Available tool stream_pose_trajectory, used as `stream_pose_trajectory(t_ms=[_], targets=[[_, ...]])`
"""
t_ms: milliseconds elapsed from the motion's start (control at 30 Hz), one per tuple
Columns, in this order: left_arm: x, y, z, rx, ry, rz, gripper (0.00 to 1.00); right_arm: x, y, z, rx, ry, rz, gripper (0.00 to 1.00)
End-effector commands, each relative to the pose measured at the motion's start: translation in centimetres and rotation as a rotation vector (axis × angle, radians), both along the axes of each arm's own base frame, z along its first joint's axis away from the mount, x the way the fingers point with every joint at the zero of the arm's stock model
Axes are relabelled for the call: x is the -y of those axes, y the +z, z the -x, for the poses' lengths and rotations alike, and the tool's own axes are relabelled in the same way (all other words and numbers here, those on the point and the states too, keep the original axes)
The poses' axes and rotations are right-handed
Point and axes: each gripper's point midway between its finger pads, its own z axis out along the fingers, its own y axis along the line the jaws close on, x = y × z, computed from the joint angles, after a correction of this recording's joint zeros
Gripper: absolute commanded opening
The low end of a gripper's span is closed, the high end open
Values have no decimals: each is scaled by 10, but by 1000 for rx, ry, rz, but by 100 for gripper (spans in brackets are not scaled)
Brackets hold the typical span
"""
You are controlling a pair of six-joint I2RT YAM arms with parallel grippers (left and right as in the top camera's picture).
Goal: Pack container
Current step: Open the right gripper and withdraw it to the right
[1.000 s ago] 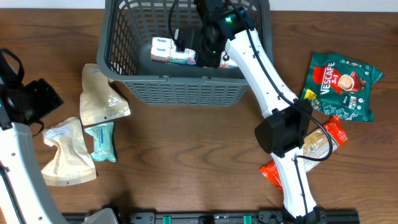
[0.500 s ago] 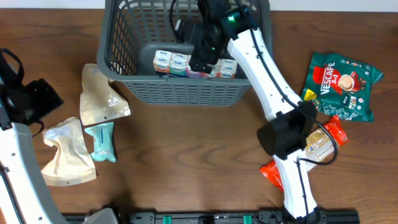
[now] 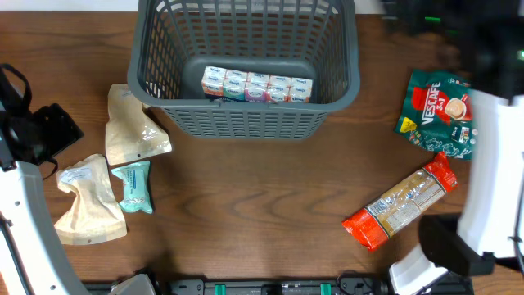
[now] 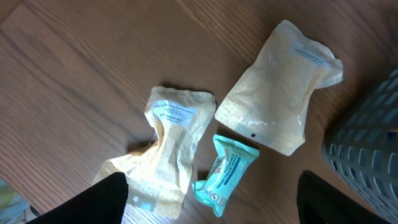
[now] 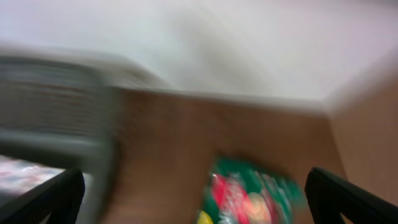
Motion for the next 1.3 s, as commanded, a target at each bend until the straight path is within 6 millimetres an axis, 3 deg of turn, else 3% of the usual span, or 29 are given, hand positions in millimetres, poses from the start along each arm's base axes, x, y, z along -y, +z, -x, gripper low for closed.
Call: stream_pose_trajectory(t_ms=[0,200,300,400,533,733,867,1000,1267], targets=[[-2,5,-1,10,-2,-8,77,77,-29,18,-84,-306,-156,99],[-2,5,-1,9,-2,-8,77,168,-69,74,-242,-539,-298,99],[-2,5,-1,10,-2,-8,77,201,-85,95,-295,-621,-328,99],[-2,5,-1,9,-3,-9,77,225,-107,101,-368,-599,-338,99],[-2,5,-1,9,-2,-9,77,235,-146,90,-468,-446,-383,99],[-2,5,-1,9,-3,-9,77,254,-218,68,-603,-409,-474,99],[-2,5,-1,9,-3,-9,77,250,-264,44,-648,-280,-535,99],[-2,5,-1,9,-3,-9,77,254,-310,32,-707,-246,-567,99],[-2,5,-1,9,-2,-8,77,259,-377,13,-742,-220,-626,99]])
